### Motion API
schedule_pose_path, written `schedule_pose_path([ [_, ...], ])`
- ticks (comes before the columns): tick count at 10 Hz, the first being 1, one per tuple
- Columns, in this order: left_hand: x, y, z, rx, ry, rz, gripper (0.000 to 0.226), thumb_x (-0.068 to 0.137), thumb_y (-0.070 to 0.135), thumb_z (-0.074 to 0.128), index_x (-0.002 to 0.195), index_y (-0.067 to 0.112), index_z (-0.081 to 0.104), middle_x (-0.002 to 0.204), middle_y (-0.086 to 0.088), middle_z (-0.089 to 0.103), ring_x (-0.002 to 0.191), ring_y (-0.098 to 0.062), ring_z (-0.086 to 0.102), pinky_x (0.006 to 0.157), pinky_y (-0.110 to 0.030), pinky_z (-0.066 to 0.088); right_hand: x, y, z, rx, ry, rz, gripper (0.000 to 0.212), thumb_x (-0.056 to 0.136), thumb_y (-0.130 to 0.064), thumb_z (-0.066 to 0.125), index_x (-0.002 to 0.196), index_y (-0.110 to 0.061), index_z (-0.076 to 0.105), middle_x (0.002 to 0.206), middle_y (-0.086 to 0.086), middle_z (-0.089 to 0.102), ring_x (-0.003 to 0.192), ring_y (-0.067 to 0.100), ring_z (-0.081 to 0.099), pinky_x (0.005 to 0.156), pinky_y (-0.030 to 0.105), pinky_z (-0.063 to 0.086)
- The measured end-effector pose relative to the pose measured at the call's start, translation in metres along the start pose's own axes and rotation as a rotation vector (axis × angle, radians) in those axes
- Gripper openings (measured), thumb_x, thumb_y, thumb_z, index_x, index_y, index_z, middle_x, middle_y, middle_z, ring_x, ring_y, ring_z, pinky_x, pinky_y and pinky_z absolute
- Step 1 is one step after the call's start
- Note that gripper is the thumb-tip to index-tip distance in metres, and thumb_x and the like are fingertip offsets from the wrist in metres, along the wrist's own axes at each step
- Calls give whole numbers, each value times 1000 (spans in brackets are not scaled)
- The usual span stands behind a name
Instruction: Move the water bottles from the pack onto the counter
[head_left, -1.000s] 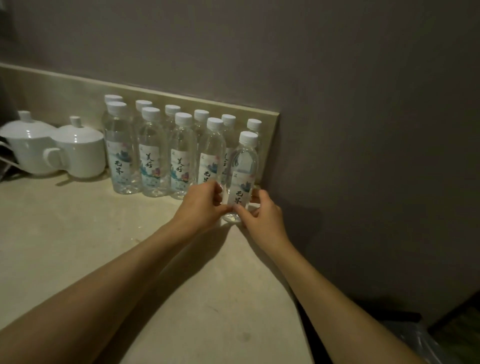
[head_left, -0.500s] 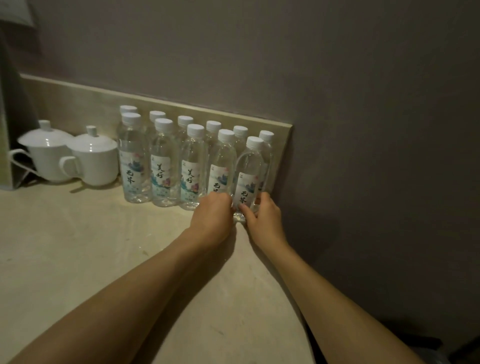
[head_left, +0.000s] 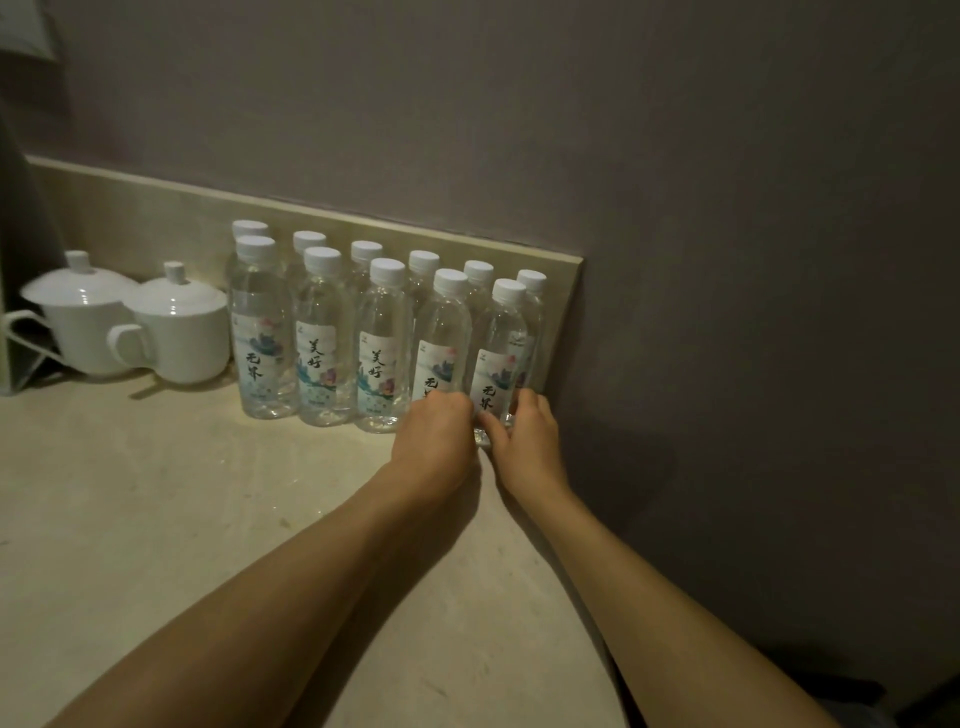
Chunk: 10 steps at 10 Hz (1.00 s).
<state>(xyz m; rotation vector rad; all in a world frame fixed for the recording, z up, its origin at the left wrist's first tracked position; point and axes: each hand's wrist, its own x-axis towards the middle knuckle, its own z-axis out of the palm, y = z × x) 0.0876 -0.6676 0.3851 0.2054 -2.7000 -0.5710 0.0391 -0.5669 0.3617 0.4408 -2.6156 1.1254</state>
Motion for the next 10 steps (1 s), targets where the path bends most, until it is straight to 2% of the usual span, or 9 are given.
schedule_pose_path([
  [2, 2, 0, 1, -23, 0, -11, 23, 87, 7, 64, 109, 9, 70, 106, -12, 71, 97, -27, 67, 87, -37, 55, 2, -1, 2, -24, -8, 5, 39, 93, -33, 59, 116, -3, 52, 120, 16, 51, 106, 32, 55, 81, 34, 43],
  [3, 1, -2, 2, -47, 17, -15, 19, 90, 8, 61, 107, 7, 70, 106, -12, 69, 95, -26, 66, 85, -34, 55, 2, -3, 2, -32, -12, 4, 39, 93, -30, 59, 118, -1, 51, 122, 17, 50, 109, 32, 54, 82, 32, 41],
  [6, -7, -8, 1, -109, 14, -17, 16, 92, 13, 56, 94, 4, 70, 91, -16, 69, 86, -31, 66, 79, -40, 54, -1, -11, 0, -37, -26, 45, 40, 95, -29, 55, 126, -3, 50, 127, 17, 52, 116, 35, 53, 94, 43, 46],
  [7, -14, -10, 3, -162, -11, -9, 26, 96, 22, 50, 98, 5, 69, 93, -15, 69, 87, -30, 64, 81, -40, 53, -6, -14, 1, -65, -20, 55, 39, 95, -27, 54, 126, -4, 49, 128, 18, 52, 117, 36, 53, 94, 41, 45],
  [8, -22, -13, 3, -175, -11, -7, 27, 96, 24, 49, 96, 7, 70, 93, -14, 70, 87, -29, 64, 78, -38, 52, -14, -14, 0, -82, -18, 45, 43, 95, -24, 54, 132, -4, 46, 134, 18, 48, 121, 36, 51, 96, 41, 43],
  [10, -41, -12, -6, -163, -23, -20, 28, 95, 28, 50, 98, 7, 69, 95, -13, 70, 91, -31, 64, 82, -43, 53, -35, -15, -10, -71, 15, 62, 46, 95, -23, 52, 136, -4, 43, 136, 16, 47, 121, 33, 51, 94, 35, 42],
])
